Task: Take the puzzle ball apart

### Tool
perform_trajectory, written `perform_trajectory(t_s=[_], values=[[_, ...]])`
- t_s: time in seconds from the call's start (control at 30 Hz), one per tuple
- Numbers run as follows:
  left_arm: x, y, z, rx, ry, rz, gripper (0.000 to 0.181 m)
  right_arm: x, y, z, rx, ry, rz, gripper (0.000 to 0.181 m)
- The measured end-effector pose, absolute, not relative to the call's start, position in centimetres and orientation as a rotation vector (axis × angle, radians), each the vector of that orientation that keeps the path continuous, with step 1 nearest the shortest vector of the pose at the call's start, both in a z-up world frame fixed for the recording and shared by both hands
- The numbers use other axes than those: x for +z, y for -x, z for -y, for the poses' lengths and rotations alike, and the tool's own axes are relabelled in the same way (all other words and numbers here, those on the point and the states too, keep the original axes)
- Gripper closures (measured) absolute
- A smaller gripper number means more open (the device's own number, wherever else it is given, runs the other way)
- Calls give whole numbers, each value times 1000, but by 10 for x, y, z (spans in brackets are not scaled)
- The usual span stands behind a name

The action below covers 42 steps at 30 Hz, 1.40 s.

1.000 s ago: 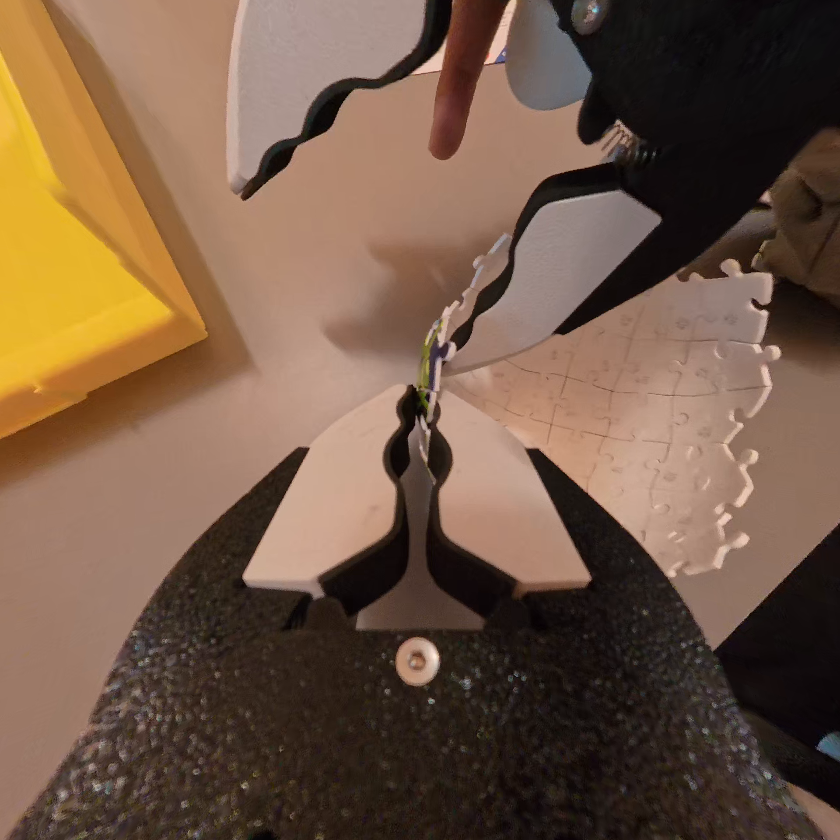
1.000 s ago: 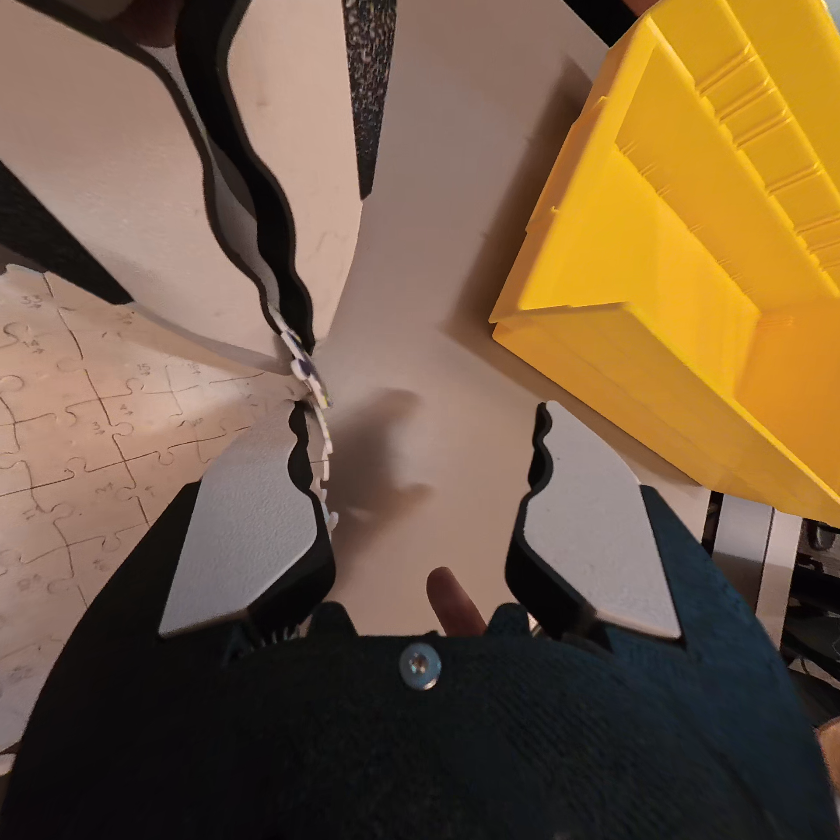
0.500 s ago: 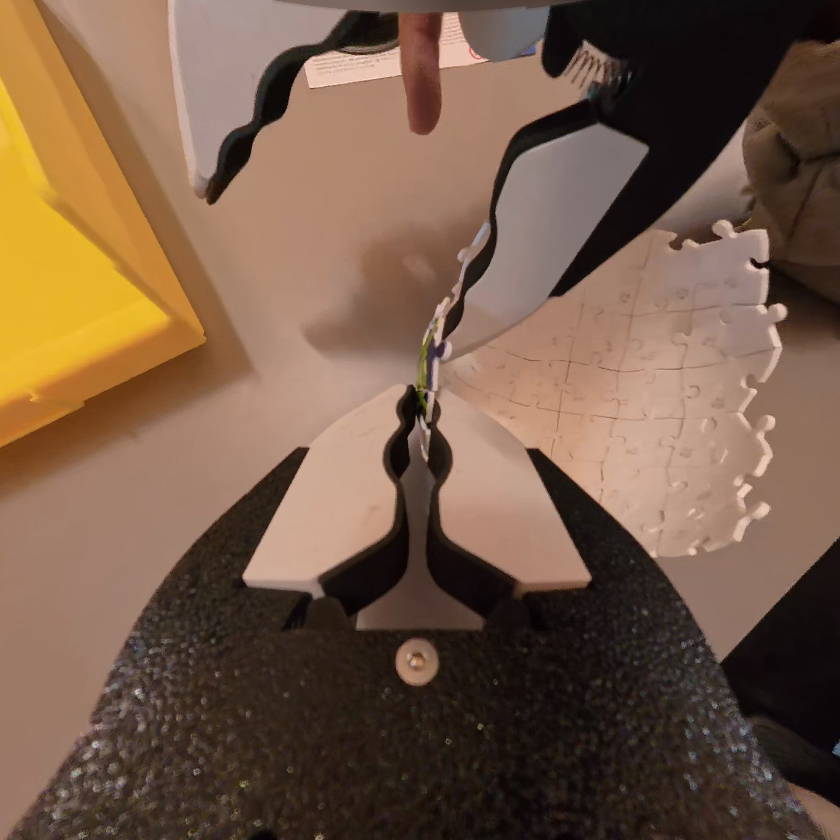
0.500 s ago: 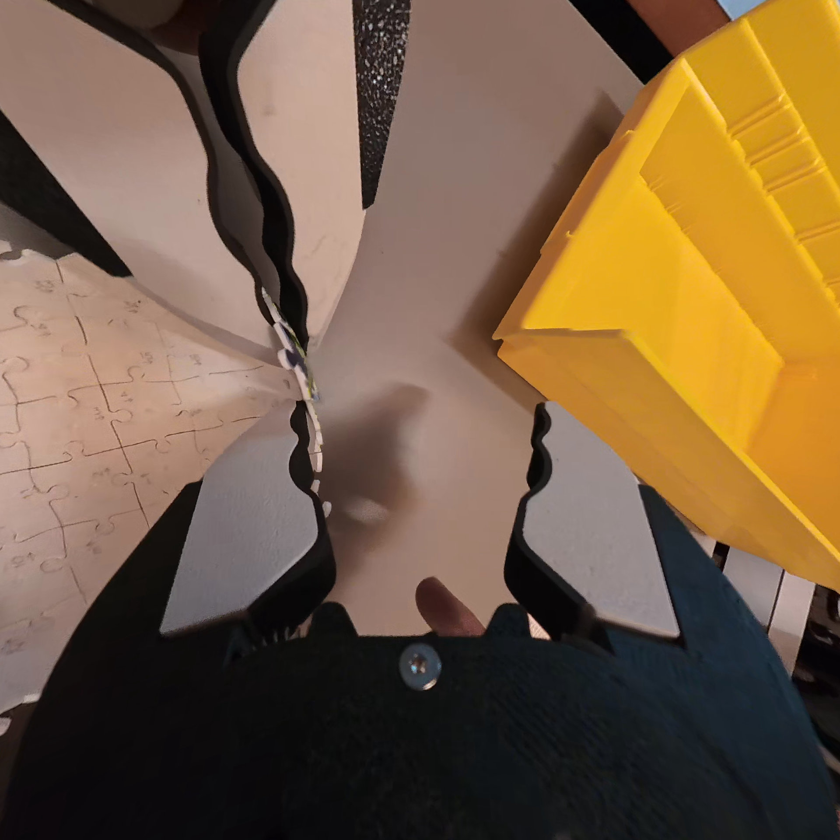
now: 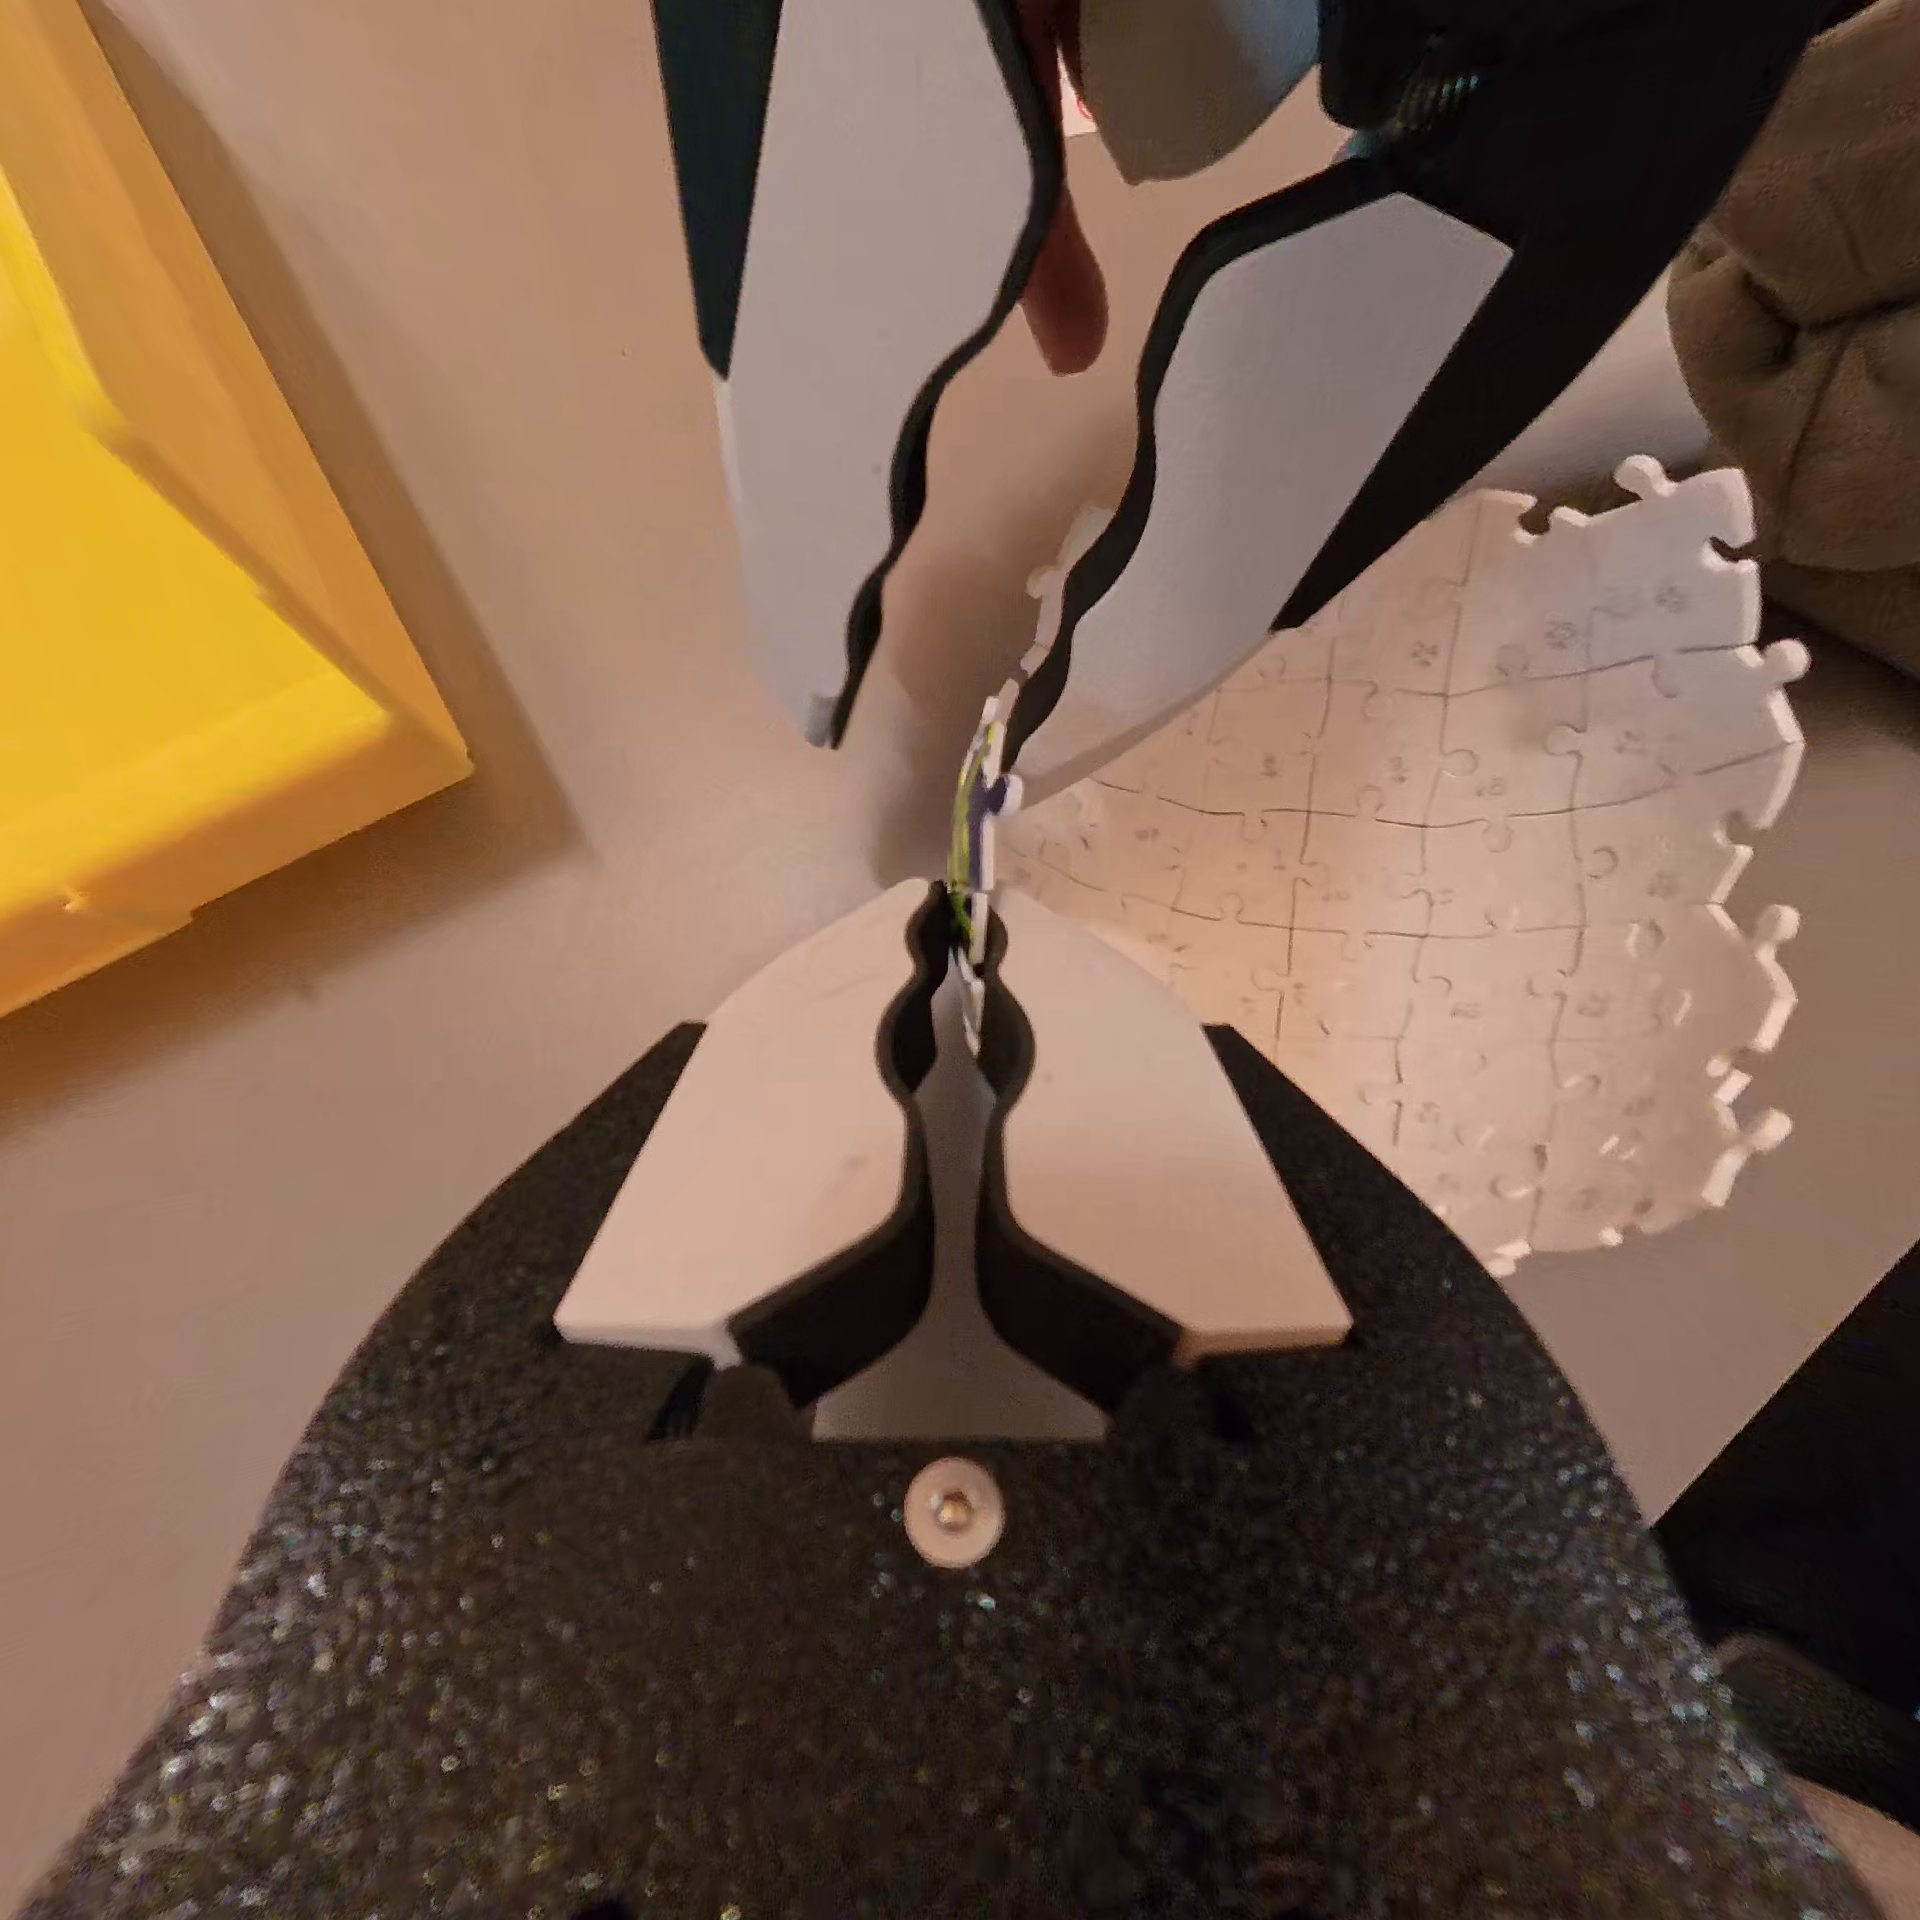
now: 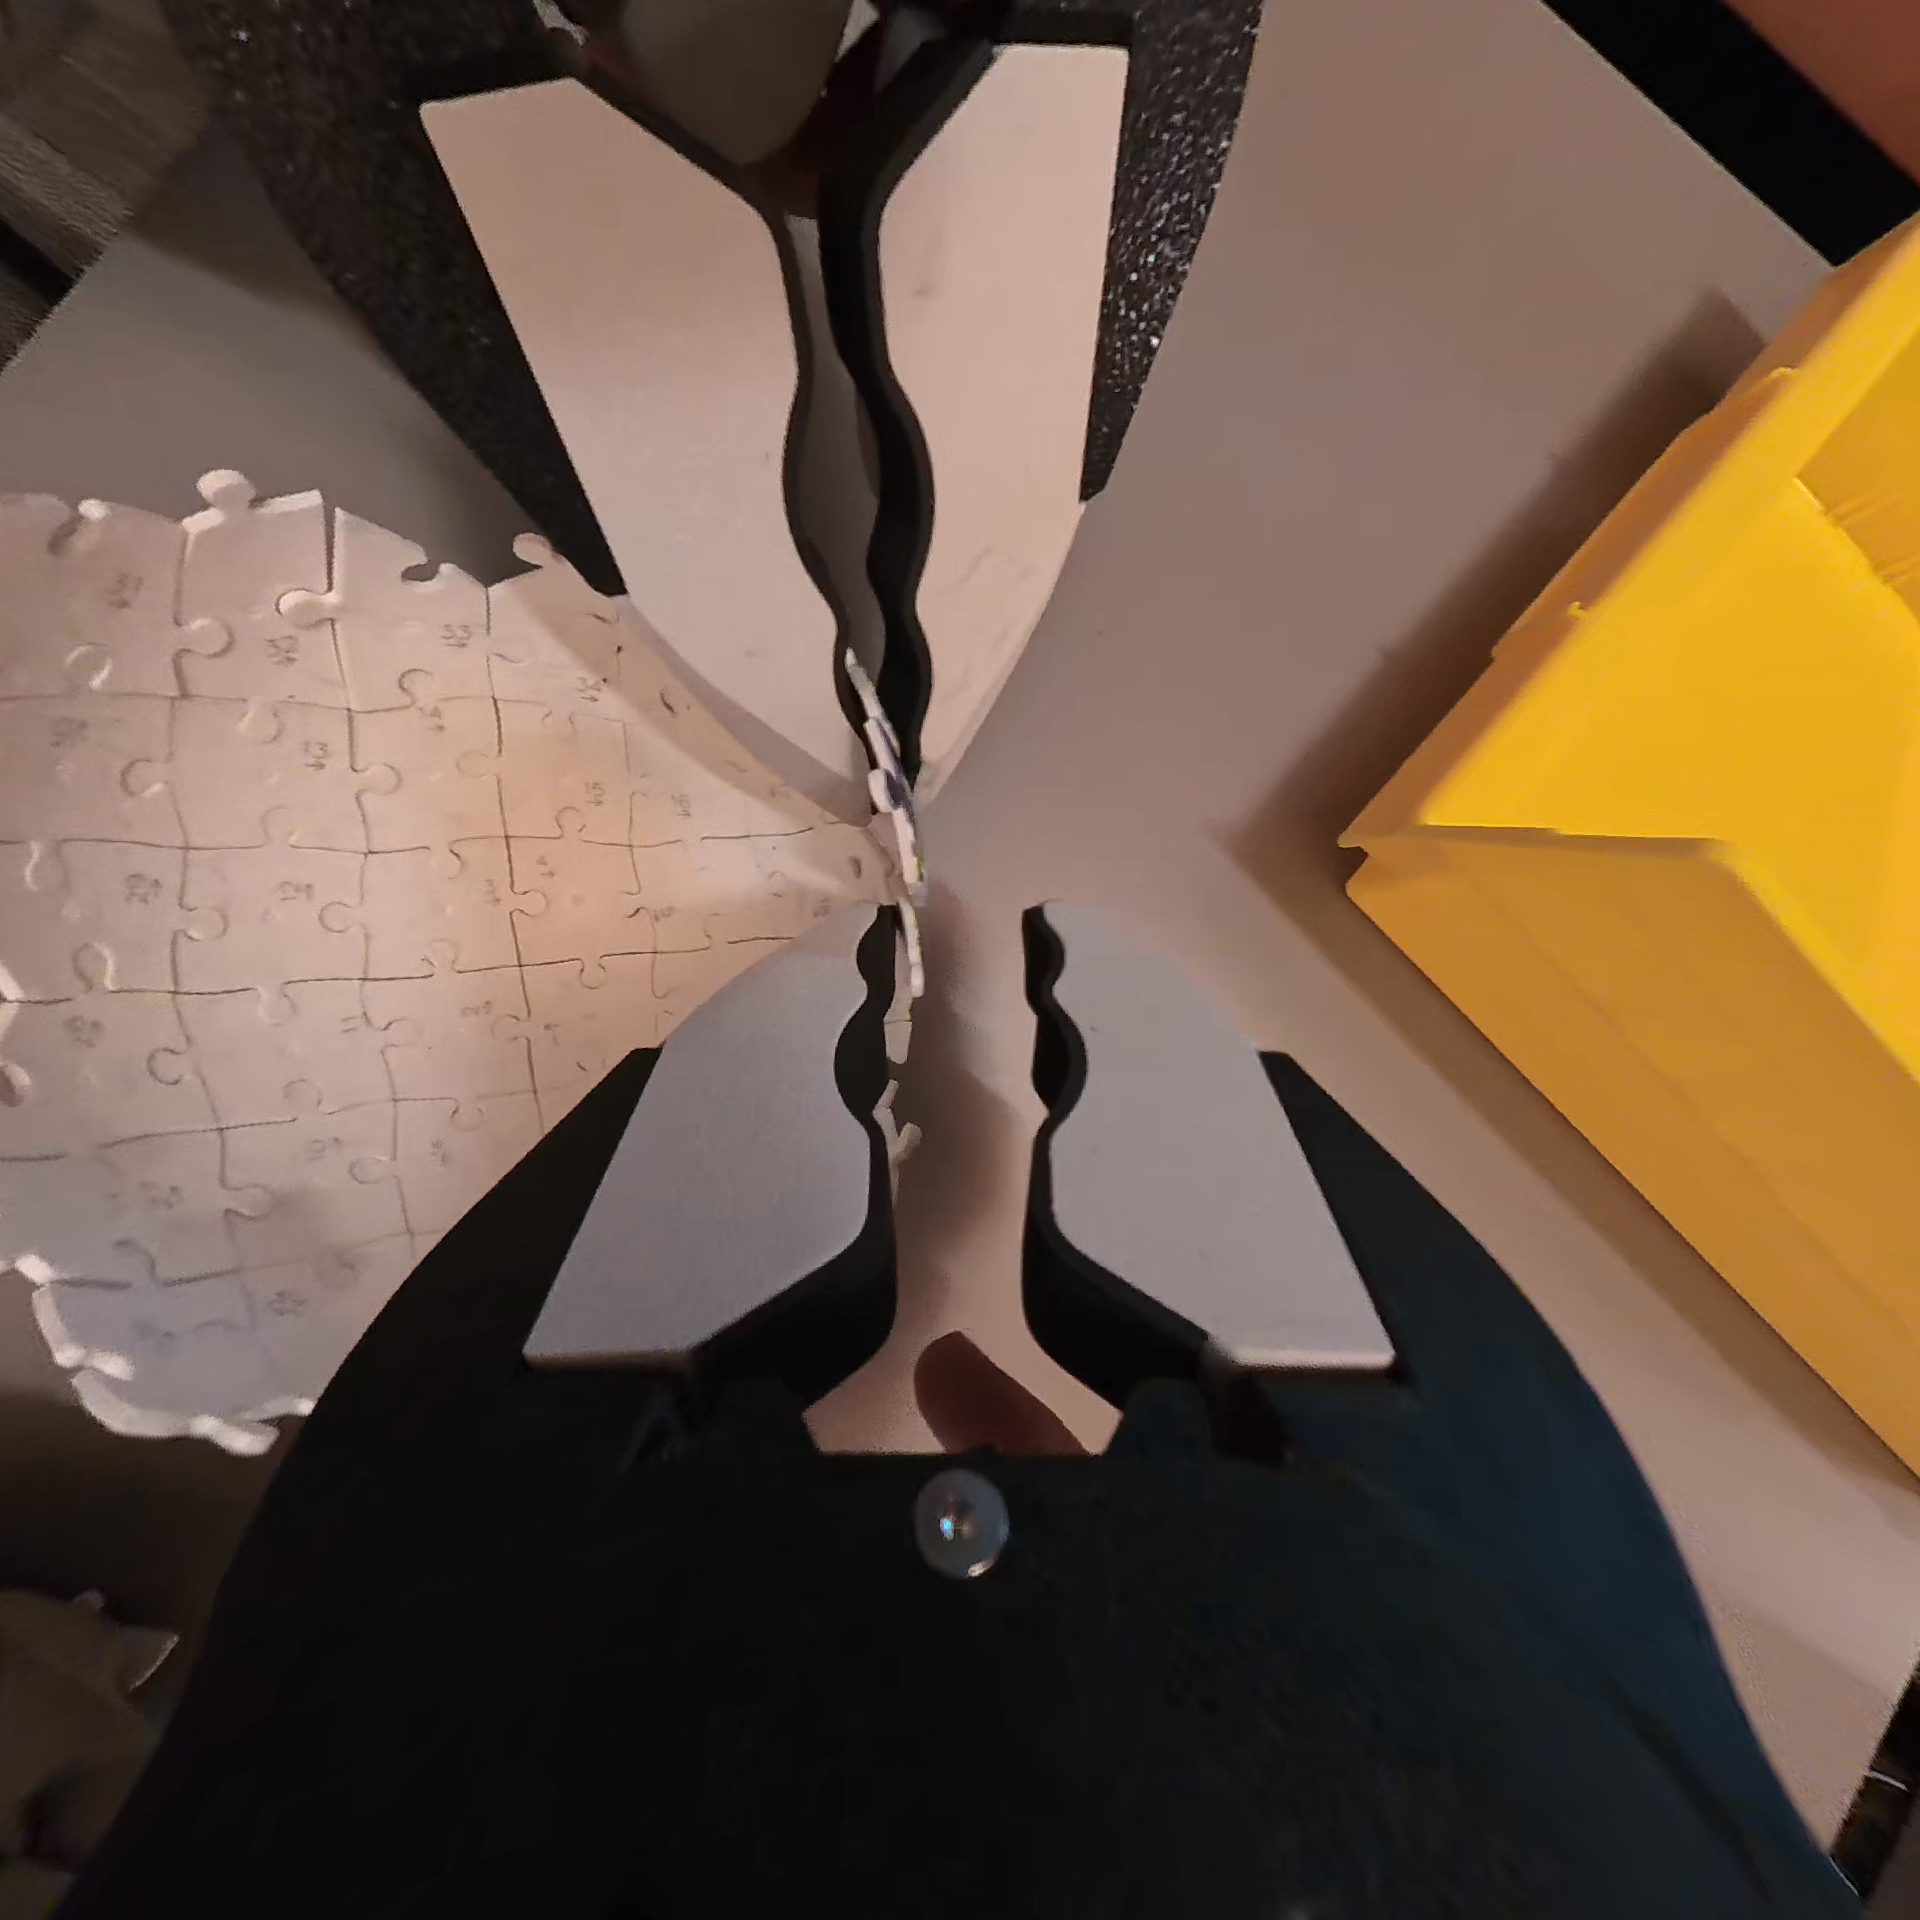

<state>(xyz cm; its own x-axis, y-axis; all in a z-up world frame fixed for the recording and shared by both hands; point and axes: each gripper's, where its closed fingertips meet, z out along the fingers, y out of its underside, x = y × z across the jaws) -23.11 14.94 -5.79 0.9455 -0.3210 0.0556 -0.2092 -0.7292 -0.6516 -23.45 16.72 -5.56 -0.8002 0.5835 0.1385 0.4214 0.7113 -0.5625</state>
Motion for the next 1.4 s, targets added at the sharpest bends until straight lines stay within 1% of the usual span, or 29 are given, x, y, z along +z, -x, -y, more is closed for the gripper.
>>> perform_trajectory(t_s=[0.13, 0.43, 0.57, 0.97, 1.4], values=[[-58, 232, -149, -202, 2414, -381, 179, -58, 231, -162, 784, 768, 2653, 170], [-59, 233, -148, -184, 2406, -412, 179, -59, 233, -160, 812, 730, 2650, 168], [-58, 231, -149, -192, 2390, -423, 179, -57, 230, -154, 880, 693, 2677, 175], [-59, 233, -149, -185, 2395, -422, 179, -63, 231, -155, 839, 657, 2740, 175], [-59, 236, -149, -212, 2383, -375, 179, -61, 234, -155, 864, 716, 2733, 177]])
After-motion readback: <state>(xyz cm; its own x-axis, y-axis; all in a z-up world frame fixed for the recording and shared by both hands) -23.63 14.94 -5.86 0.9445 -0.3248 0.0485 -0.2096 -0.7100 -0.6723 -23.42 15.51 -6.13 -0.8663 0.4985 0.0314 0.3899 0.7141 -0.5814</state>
